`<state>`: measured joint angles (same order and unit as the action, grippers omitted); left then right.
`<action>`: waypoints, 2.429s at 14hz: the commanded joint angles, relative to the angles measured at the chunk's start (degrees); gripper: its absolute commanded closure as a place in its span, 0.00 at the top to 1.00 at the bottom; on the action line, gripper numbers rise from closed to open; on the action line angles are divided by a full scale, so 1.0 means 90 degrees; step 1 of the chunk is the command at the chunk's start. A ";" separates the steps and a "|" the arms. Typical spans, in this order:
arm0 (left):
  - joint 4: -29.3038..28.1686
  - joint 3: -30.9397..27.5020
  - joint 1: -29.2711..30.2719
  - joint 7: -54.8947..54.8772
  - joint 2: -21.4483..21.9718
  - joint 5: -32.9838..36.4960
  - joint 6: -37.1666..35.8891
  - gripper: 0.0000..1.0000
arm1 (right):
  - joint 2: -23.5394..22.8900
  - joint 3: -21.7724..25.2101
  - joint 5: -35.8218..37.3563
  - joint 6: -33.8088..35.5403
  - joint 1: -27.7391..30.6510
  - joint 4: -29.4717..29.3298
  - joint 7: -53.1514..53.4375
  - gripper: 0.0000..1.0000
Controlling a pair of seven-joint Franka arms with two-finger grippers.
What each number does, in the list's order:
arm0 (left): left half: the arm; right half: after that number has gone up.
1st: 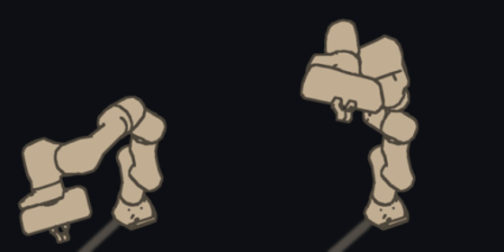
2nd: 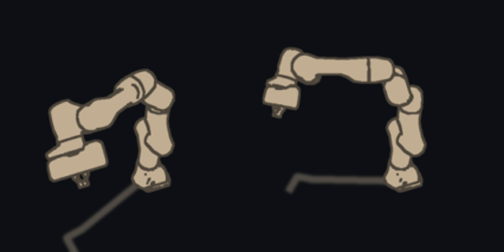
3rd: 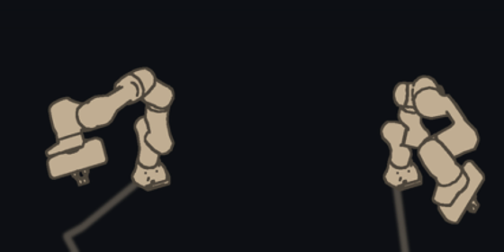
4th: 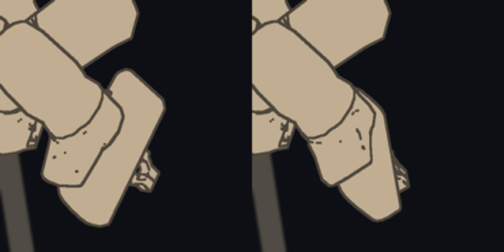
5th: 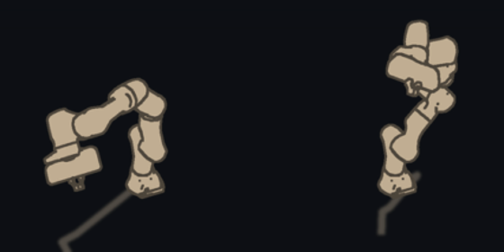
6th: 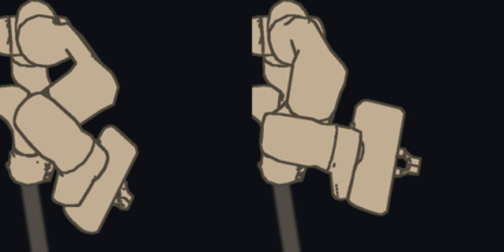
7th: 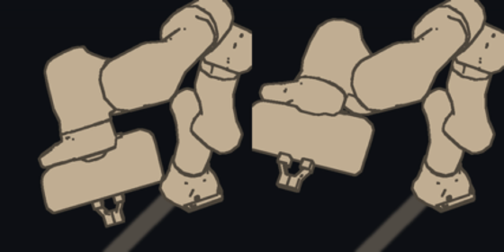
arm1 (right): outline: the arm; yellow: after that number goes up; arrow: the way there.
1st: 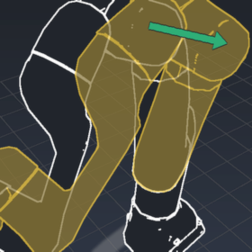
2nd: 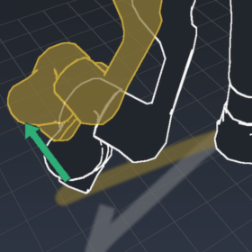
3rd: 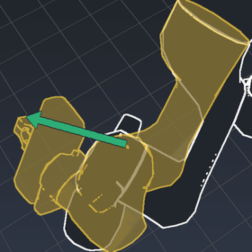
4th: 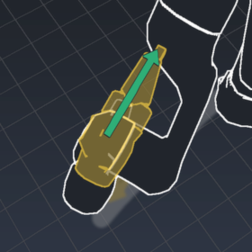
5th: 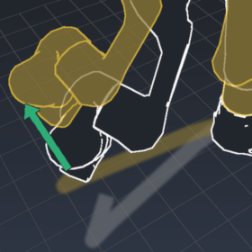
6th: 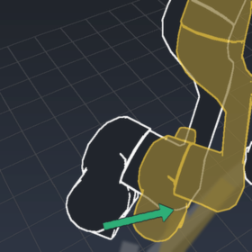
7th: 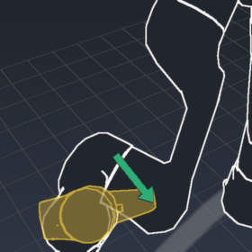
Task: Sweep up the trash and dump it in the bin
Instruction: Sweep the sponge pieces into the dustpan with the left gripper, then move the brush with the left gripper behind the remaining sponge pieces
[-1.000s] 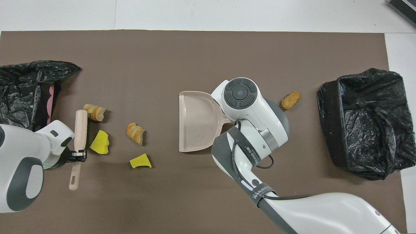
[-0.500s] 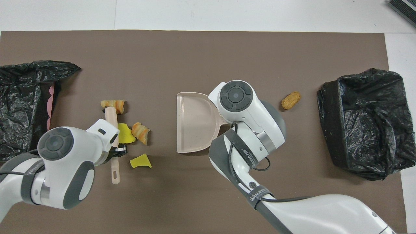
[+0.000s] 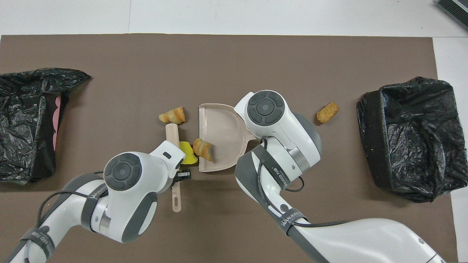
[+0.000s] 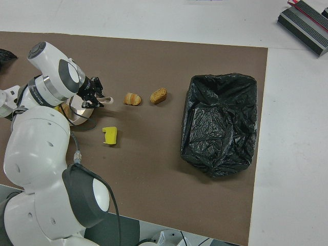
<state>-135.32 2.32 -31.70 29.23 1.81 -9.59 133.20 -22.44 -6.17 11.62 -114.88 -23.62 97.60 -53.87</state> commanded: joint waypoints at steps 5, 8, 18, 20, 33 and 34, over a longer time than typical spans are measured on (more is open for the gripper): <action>0.1109 -0.0091 -0.1029 0.0082 -0.0709 -0.1025 -0.0033 0.00 | 0.0081 -0.0037 0.0085 -0.0048 0.0027 0.0142 0.0224 0.00; 0.1256 -0.0247 -0.0718 0.0063 -0.0436 -0.1015 -0.0948 0.00 | 0.0081 -0.0037 0.0085 -0.0058 0.0027 0.0132 0.0224 0.00; 0.0614 -0.0247 0.0055 0.2636 0.0842 -0.0673 -0.3374 0.00 | 0.0081 -0.0046 0.0085 -0.0078 0.0027 0.0142 0.0224 0.00; 0.0242 -0.0247 0.0065 0.3370 0.1087 -0.0673 -0.3335 0.00 | 0.0081 -0.0037 0.0085 -0.0078 0.0027 0.0152 0.0234 0.00; 0.0394 -0.0247 0.0114 0.2203 0.0270 -0.0663 -0.1138 0.00 | 0.0081 -0.0037 0.0085 -0.0117 0.0027 0.0162 0.0254 0.00; 0.0822 -0.0247 0.0104 0.2153 0.0036 -0.0654 -0.1215 0.00 | 0.0091 -0.0037 0.0085 -0.0117 0.0027 0.0162 0.0254 0.00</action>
<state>-135.06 0.04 -31.10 50.82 6.97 -16.51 122.97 -22.44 -6.17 11.62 -114.91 -23.62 97.68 -53.49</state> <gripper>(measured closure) 0.744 0.687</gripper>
